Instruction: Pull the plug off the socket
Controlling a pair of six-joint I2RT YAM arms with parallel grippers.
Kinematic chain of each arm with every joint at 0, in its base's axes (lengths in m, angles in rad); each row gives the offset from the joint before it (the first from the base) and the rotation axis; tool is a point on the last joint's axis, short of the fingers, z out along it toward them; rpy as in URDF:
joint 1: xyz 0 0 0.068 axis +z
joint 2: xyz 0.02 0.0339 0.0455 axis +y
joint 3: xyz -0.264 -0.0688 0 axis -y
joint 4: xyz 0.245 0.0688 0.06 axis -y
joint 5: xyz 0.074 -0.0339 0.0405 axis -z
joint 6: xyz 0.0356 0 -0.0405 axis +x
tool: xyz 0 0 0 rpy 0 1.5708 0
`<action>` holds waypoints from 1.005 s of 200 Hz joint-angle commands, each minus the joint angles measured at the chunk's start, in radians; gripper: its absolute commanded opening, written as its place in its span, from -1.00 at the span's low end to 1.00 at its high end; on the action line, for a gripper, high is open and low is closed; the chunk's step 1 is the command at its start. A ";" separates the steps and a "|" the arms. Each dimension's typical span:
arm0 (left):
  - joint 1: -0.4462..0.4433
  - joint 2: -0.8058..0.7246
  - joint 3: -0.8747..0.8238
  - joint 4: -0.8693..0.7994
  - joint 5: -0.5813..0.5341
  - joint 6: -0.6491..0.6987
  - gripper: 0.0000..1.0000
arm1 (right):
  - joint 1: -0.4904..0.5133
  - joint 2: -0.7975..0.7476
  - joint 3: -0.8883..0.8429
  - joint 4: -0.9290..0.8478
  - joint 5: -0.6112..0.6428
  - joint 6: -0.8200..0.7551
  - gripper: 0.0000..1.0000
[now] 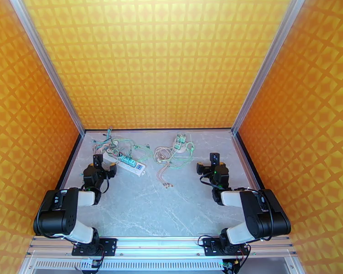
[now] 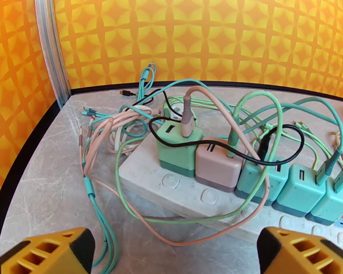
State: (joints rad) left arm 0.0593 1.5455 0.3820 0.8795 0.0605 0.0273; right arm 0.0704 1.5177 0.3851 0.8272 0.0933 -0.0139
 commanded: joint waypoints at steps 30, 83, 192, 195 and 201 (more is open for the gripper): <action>0.005 0.004 -0.008 0.021 0.024 0.013 0.98 | -0.005 0.004 0.011 0.003 -0.012 -0.012 0.97; 0.004 0.004 -0.009 0.026 0.023 0.013 0.98 | -0.004 0.004 0.010 0.003 -0.013 -0.012 0.97; 0.004 0.004 -0.004 0.017 0.023 0.013 0.98 | -0.004 0.004 0.011 0.004 -0.012 -0.012 0.97; 0.004 0.005 -0.002 0.015 0.022 0.011 0.98 | -0.004 0.003 0.011 0.003 -0.013 -0.011 0.97; 0.004 0.005 -0.001 0.012 0.020 0.011 0.98 | -0.005 0.004 0.011 0.003 -0.013 -0.011 0.97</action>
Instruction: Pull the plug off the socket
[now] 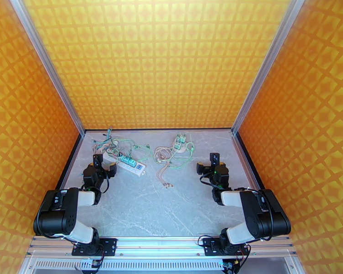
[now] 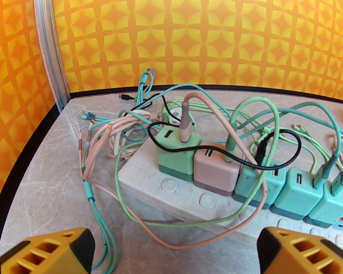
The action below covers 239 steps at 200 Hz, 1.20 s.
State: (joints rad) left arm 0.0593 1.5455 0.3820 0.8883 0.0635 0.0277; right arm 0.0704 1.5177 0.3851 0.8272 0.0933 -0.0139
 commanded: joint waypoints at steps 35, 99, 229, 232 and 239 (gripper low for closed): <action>0.005 0.005 0.000 0.004 0.017 0.009 0.98 | -0.004 0.004 0.011 0.003 -0.012 -0.011 0.97; 0.017 -0.099 0.057 -0.186 -0.001 -0.012 0.98 | -0.004 -0.079 -0.015 -0.007 0.052 0.010 0.97; 0.040 -0.469 0.577 -1.140 -0.032 -0.522 0.98 | -0.004 0.178 0.803 -0.865 -0.233 0.504 0.34; 0.040 -0.465 0.588 -1.156 -0.029 -0.521 0.98 | -0.004 0.204 0.829 -0.875 -0.249 0.511 0.27; 0.039 -0.456 0.615 -1.195 -0.024 -0.513 0.98 | -0.004 0.267 0.886 -0.892 -0.287 0.526 0.15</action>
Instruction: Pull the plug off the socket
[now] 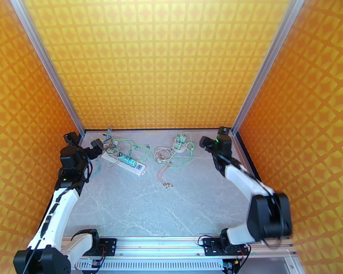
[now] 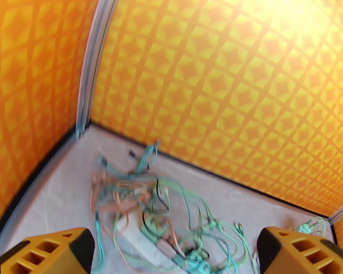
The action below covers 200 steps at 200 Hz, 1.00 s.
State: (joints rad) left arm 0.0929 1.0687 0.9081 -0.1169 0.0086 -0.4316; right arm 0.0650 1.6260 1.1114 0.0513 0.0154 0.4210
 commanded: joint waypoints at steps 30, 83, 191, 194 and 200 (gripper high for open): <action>-0.004 0.030 0.146 -0.274 0.053 -0.007 0.98 | 0.001 0.393 0.377 -0.173 -0.357 0.159 -0.17; -0.012 0.018 0.133 -0.279 0.083 0.003 0.98 | 0.001 0.626 0.602 -0.255 -0.409 0.173 -0.16; -0.017 0.122 0.187 -0.299 0.109 0.023 0.98 | 0.021 0.601 0.585 -0.355 -0.289 0.005 -0.14; -0.018 0.122 0.186 -0.300 0.109 0.025 0.98 | 0.020 0.597 0.588 -0.355 -0.282 -0.003 -0.14; -0.016 0.121 0.186 -0.302 0.109 0.029 0.98 | 0.021 0.590 0.595 -0.361 -0.271 -0.016 -0.14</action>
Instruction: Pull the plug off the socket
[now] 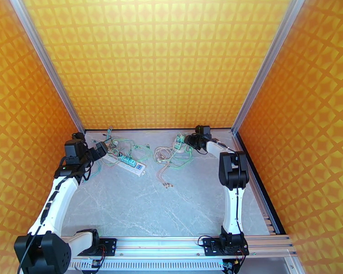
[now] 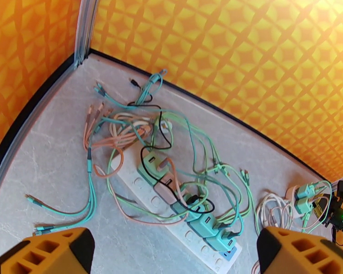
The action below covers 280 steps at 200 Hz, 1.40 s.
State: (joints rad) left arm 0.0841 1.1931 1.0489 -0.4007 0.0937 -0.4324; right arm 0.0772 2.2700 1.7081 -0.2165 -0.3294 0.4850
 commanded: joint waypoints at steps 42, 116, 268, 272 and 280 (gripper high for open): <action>-0.009 -0.018 0.036 -0.028 0.024 0.035 0.98 | 0.007 -0.003 0.098 -0.123 0.009 -0.145 -0.14; -0.009 -0.001 0.074 -0.051 0.023 0.042 0.98 | 0.006 0.067 0.109 -0.175 -0.107 -0.164 -0.21; -0.029 0.005 0.031 0.001 0.084 -0.007 0.98 | 0.089 -0.411 -0.589 0.075 -0.172 -0.014 -0.79; -0.029 0.004 0.027 0.005 0.084 -0.008 0.98 | 0.096 -0.432 -0.616 0.080 -0.173 -0.010 -0.78; -0.031 0.002 0.018 0.010 0.089 -0.013 0.98 | 0.111 -0.470 -0.663 0.087 -0.172 -0.003 -0.79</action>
State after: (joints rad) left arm 0.0639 1.2217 1.0962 -0.4263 0.1505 -0.4232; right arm 0.1486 1.8988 1.1694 -0.1272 -0.4732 0.4351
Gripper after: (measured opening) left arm 0.991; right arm 0.110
